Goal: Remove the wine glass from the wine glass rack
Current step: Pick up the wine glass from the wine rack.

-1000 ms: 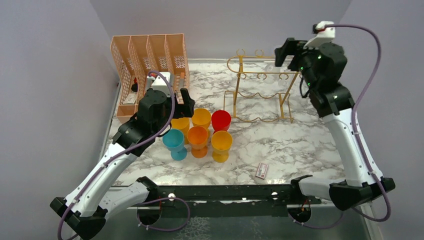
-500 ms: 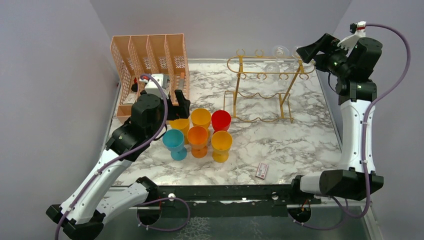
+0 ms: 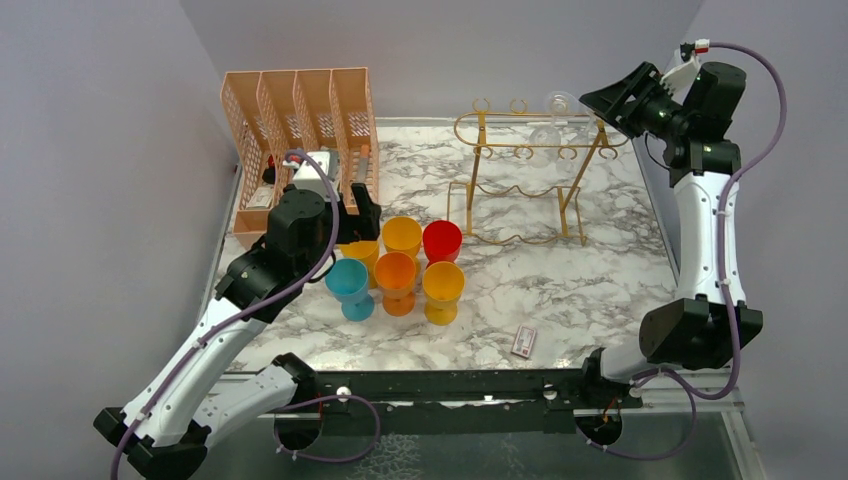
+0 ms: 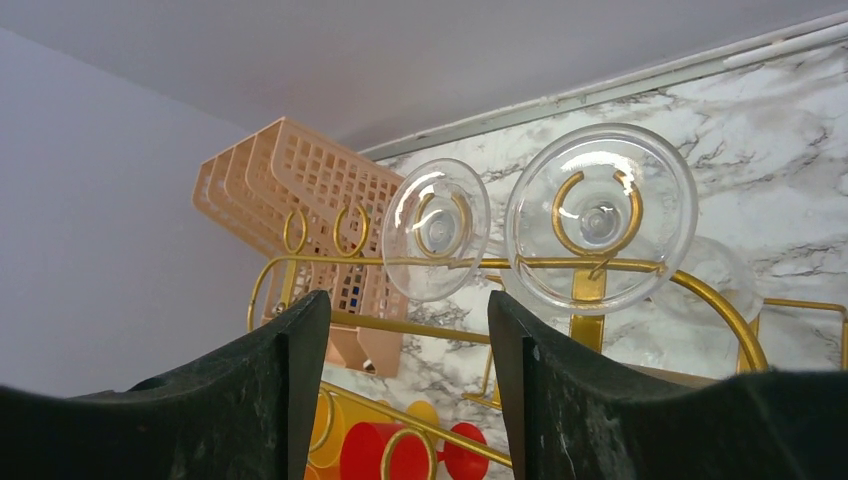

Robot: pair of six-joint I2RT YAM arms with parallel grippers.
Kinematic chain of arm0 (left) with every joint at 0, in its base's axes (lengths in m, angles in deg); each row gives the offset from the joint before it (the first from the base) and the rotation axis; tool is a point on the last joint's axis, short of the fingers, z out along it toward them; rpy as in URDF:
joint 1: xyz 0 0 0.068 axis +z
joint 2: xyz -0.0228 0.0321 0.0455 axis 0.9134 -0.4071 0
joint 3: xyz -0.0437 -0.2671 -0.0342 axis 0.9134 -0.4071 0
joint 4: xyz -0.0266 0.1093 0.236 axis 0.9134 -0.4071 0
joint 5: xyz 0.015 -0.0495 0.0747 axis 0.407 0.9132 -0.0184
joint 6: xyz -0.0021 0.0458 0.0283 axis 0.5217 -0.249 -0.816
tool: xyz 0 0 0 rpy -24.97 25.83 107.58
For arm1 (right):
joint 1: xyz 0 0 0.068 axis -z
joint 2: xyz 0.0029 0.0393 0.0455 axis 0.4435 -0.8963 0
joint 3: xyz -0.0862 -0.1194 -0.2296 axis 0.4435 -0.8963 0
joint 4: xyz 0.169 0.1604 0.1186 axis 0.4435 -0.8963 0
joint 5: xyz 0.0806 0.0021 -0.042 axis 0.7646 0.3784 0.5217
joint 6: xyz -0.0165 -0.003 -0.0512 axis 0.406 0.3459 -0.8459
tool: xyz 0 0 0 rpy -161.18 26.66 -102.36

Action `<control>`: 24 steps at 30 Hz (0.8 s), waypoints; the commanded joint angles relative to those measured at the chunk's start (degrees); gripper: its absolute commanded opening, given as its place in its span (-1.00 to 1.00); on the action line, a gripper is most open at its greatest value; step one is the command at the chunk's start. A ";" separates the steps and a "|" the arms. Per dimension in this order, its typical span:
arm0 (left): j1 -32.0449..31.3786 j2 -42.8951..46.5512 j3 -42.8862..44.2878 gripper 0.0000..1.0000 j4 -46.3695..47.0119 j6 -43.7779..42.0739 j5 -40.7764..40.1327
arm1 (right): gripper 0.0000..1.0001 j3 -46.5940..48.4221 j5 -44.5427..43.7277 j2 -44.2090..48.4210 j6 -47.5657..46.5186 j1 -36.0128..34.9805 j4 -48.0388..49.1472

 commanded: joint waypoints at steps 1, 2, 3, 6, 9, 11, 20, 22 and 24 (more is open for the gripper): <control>0.22 1.82 -0.51 0.91 0.73 1.46 -0.43 | 0.22 0.39 -1.16 0.39 3.24 -0.19 -0.06; 0.26 1.93 -0.53 0.91 0.88 1.47 -0.46 | 0.20 0.36 -1.25 0.32 3.32 -0.52 -0.08; 0.26 2.05 -0.53 0.91 0.83 1.45 -0.46 | 0.20 0.28 -1.53 0.24 3.44 -0.93 -0.23; 0.21 2.23 -0.58 0.91 0.90 1.59 -0.29 | 0.18 0.10 -2.90 -0.24 3.70 -2.41 -0.62; 0.26 2.83 -0.82 0.91 0.88 2.07 -0.24 | 0.17 0.26 -4.91 -0.70 3.61 -3.88 -1.10; 0.26 3.44 -0.87 0.91 0.87 2.16 -0.40 | 0.15 0.74 -6.52 -1.10 3.48 -4.92 -1.26; 0.22 4.70 -1.38 0.91 0.77 2.43 -0.26 | 0.08 -2.54 -16.19 -0.27 6.16 -6.94 0.34; 0.26 4.76 -1.55 0.91 0.74 2.42 -0.66 | 0.07 -3.24 -16.23 -0.04 6.56 -7.02 1.10; 0.22 4.79 -1.64 0.91 0.74 2.42 -0.98 | 0.04 -3.57 -16.29 -0.27 6.77 -6.95 1.72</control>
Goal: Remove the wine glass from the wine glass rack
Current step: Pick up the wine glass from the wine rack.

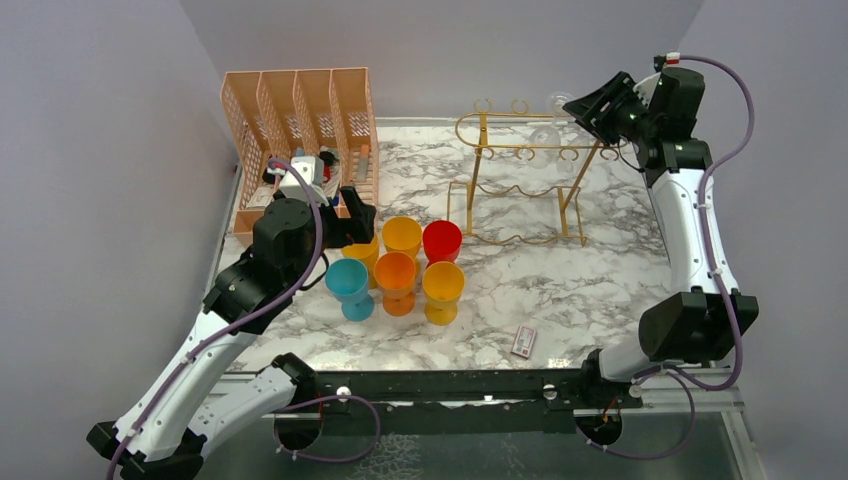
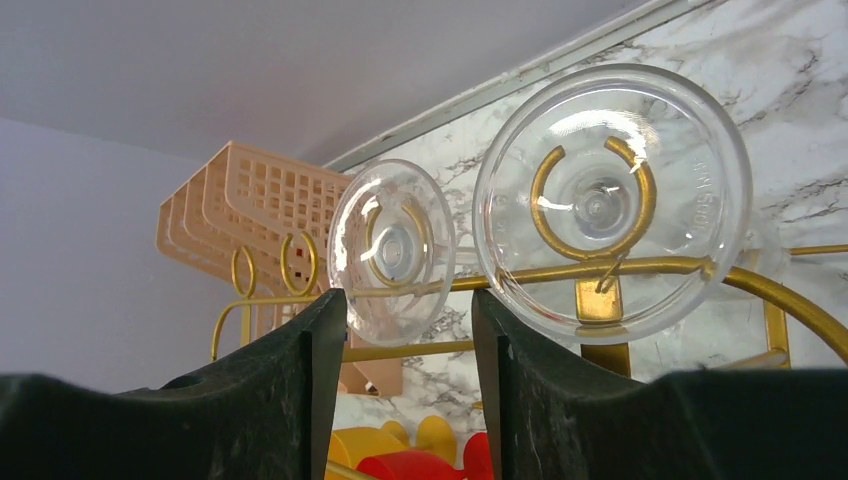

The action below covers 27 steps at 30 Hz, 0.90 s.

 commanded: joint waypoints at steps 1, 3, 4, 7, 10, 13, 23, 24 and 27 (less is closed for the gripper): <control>0.23 0.75 -0.96 0.91 0.68 0.60 -0.94 | 0.01 -1.23 -3.48 0.82 1.71 0.05 2.41; 0.24 0.92 -1.15 0.91 0.66 0.64 -0.77 | -0.06 -1.25 -2.89 0.34 2.27 0.05 2.78; 0.21 0.98 -1.22 0.91 0.70 0.72 -0.77 | -0.09 -1.33 -2.83 0.17 2.72 0.00 2.91; 0.26 1.21 -1.41 0.91 0.71 0.87 -0.81 | -0.20 -2.07 -2.39 0.19 4.26 0.04 4.54; 0.26 1.36 -1.43 0.91 0.69 0.89 -0.80 | -0.30 -2.66 -1.94 0.29 5.59 0.00 5.75; 0.26 1.39 -1.55 0.91 0.67 0.89 -0.76 | -0.36 -4.15 -1.41 0.57 7.77 0.00 7.02; 0.26 1.20 -1.90 0.91 0.69 1.37 -0.02 | -0.57 -12.34 -0.99 4.11 17.82 0.06 15.20; 0.26 1.32 -1.84 0.91 0.76 1.40 -0.06 | -0.57 -12.40 -0.98 4.17 18.16 0.08 15.27; 0.23 1.69 -2.07 0.91 0.71 1.52 -0.18 | -0.54 -12.48 -0.29 3.86 19.00 0.00 15.59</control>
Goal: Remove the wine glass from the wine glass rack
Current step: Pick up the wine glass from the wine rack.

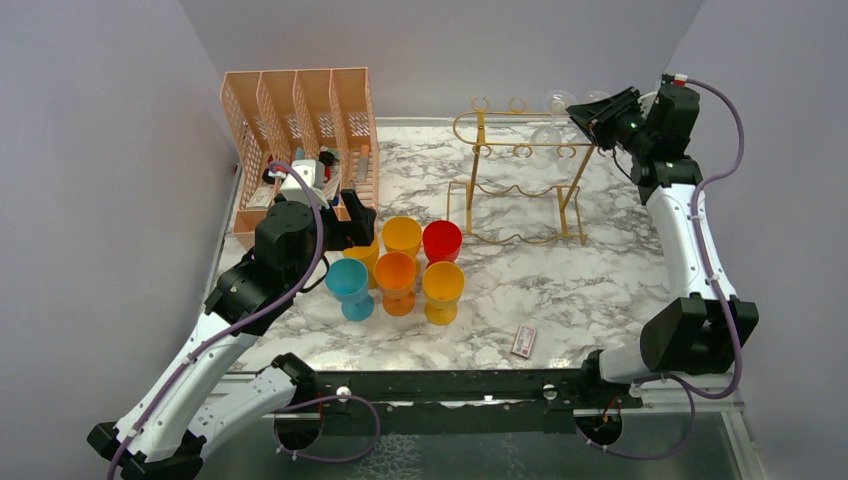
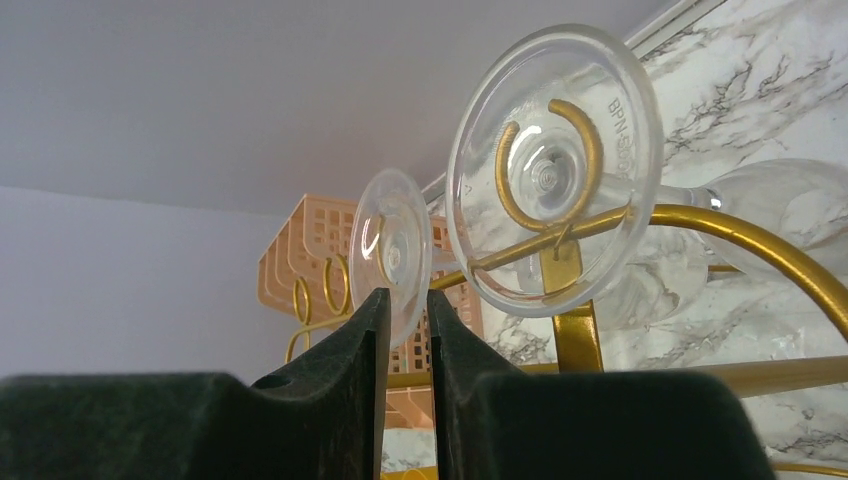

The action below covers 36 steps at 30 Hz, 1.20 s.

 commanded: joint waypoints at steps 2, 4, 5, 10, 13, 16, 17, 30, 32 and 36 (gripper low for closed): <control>0.26 1.09 -0.39 0.91 0.75 0.66 -0.10 | -0.53 -1.40 1.47 0.12 3.67 -0.23 2.55; 0.26 1.02 -0.43 0.91 0.80 0.79 -0.09 | -0.51 -1.51 1.71 -0.09 4.23 -0.25 2.94; 0.23 0.99 -0.39 0.91 0.82 0.86 -0.01 | -0.51 -1.46 1.75 -0.21 4.33 -0.20 2.97; 0.26 0.68 -0.41 0.91 0.80 0.80 0.18 | -0.48 0.00 1.04 -0.59 2.77 -0.25 1.36; 0.23 0.48 -0.47 0.91 0.82 0.95 0.33 | -0.46 1.91 0.22 -0.96 0.63 -0.33 -0.97; 0.24 0.22 -0.50 0.91 0.81 1.08 0.44 | -0.45 3.38 -0.61 -1.27 -1.07 -0.89 -3.09; 0.26 0.07 -0.52 0.91 0.82 1.09 0.44 | -0.45 3.58 -0.68 -1.27 -1.43 -1.06 -3.21; 0.26 0.14 -0.70 0.91 1.08 1.04 0.45 | -0.45 6.30 -6.21 -2.30 -2.11 -3.33 -5.55; 0.26 0.21 -0.73 0.91 1.13 1.03 0.36 | -0.45 5.89 -6.36 -2.30 -1.29 -3.40 -4.96; 0.26 0.24 -0.79 0.92 1.12 1.09 0.28 | -0.46 4.99 -7.64 -1.73 0.73 -3.42 -4.20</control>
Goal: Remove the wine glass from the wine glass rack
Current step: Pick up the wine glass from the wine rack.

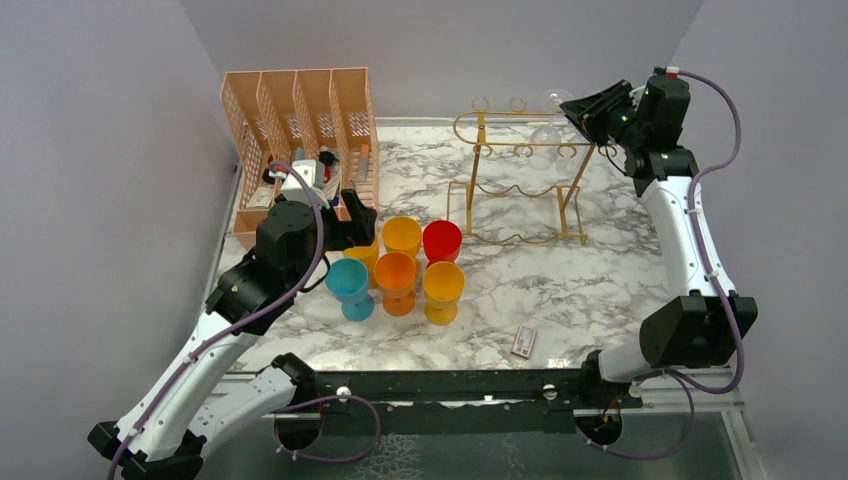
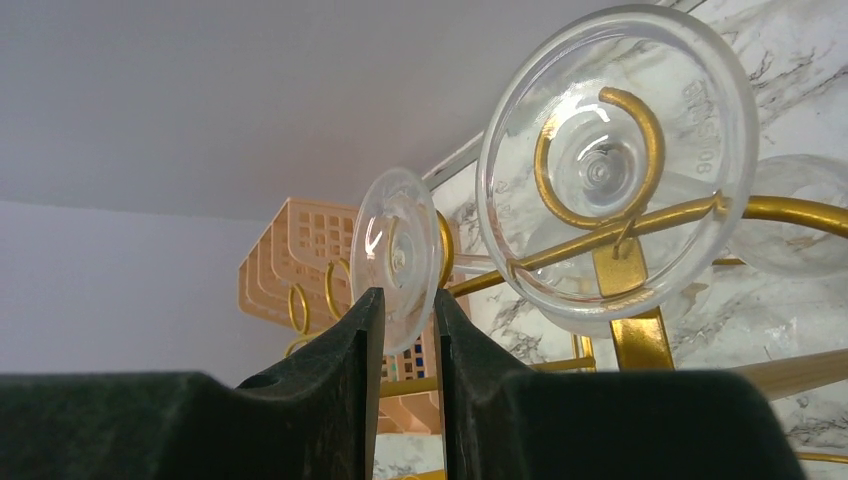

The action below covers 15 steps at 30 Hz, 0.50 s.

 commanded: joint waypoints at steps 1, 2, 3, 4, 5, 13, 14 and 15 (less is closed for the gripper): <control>0.25 0.47 -0.62 0.92 1.06 0.41 0.24 | -0.47 -0.67 -3.07 0.36 3.01 -0.33 1.71; 0.26 0.47 -0.57 0.92 1.04 0.49 0.24 | -0.48 -1.44 -3.34 0.70 3.97 -0.33 2.33; 0.26 0.39 -0.57 0.92 1.05 0.46 0.24 | -0.49 -2.16 -3.65 0.97 4.82 -0.35 2.77; 0.26 0.42 -0.61 0.92 1.15 0.51 0.29 | -0.50 -2.66 -3.81 1.24 5.66 -0.39 3.18; 0.26 0.39 -0.60 0.92 1.14 0.52 0.33 | -0.51 -3.16 -3.97 1.44 6.65 -0.42 3.60; 0.26 0.23 -0.69 0.92 1.35 0.64 0.60 | -0.68 -5.44 -5.39 2.46 10.65 -0.42 5.87; 0.25 0.17 -0.74 0.92 1.45 0.74 0.60 | -0.74 -5.74 -5.47 2.59 10.86 -0.42 6.13; 0.26 0.14 -0.77 0.92 1.45 0.76 0.67 | -0.78 -6.03 -5.53 2.84 11.18 -0.42 6.35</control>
